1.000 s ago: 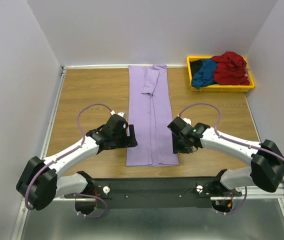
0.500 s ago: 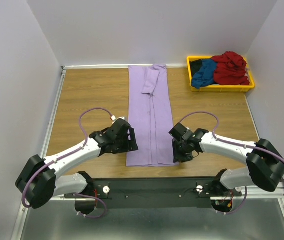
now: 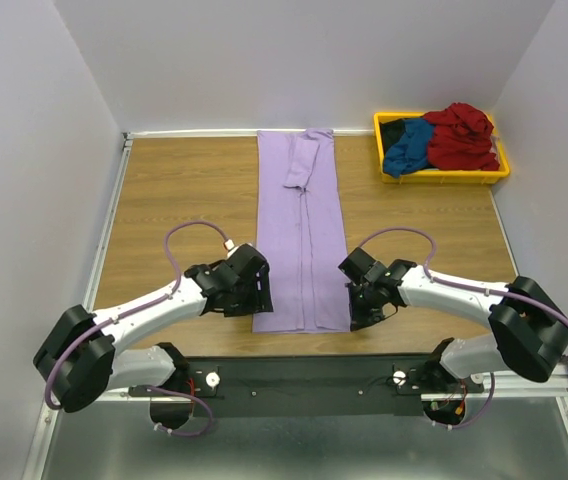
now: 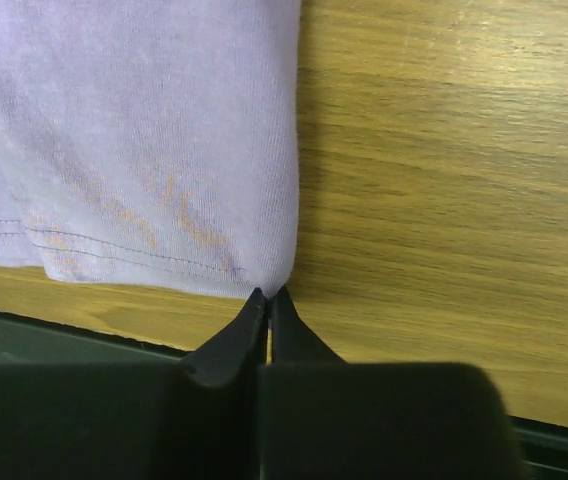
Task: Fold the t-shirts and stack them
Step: Fold the tshirt
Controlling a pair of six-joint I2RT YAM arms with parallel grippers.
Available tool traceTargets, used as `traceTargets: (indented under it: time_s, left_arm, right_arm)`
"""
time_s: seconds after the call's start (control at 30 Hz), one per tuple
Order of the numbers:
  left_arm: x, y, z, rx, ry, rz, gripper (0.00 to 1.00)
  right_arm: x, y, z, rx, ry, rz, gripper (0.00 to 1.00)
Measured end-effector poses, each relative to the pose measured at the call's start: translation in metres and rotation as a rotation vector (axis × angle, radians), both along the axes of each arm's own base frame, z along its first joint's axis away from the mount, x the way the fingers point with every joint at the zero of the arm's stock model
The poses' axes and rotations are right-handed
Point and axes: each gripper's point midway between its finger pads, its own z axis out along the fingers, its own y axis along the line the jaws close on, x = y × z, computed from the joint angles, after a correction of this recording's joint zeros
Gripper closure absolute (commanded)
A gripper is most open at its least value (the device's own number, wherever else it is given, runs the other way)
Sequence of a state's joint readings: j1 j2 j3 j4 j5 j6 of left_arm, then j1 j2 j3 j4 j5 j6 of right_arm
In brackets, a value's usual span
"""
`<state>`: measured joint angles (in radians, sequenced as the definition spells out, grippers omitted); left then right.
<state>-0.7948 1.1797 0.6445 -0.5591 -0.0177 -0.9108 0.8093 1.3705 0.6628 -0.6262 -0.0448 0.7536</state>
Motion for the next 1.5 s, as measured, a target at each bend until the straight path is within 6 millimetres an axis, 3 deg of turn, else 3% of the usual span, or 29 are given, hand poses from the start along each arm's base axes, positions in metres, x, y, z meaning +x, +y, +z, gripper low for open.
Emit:
traceTargets:
  time_s: [0.3, 0.33, 0.5, 1.5]
  left_arm:
    - [-0.017, 0.002, -0.018, 0.071, 0.069, -0.037, 0.41]
    - [-0.018, 0.002, -0.02, 0.077, 0.076, -0.038, 0.47]
    - [-0.024, 0.002, -0.027, 0.102, 0.101, -0.047, 0.51]
    - [-0.032, 0.004, -0.028, 0.226, 0.112, 0.0, 0.52]
  right_arm:
    - [0.0, 0.001, 0.0, 0.004, 0.002, 0.015, 0.99]
    - [0.0, 0.001, 0.0, 0.005, 0.002, 0.016, 0.99]
    - [0.0, 0.001, 0.0, 0.005, 0.001, 0.024, 0.99]
    - [0.0, 0.001, 0.0, 0.01, -0.004, 0.058, 0.99]
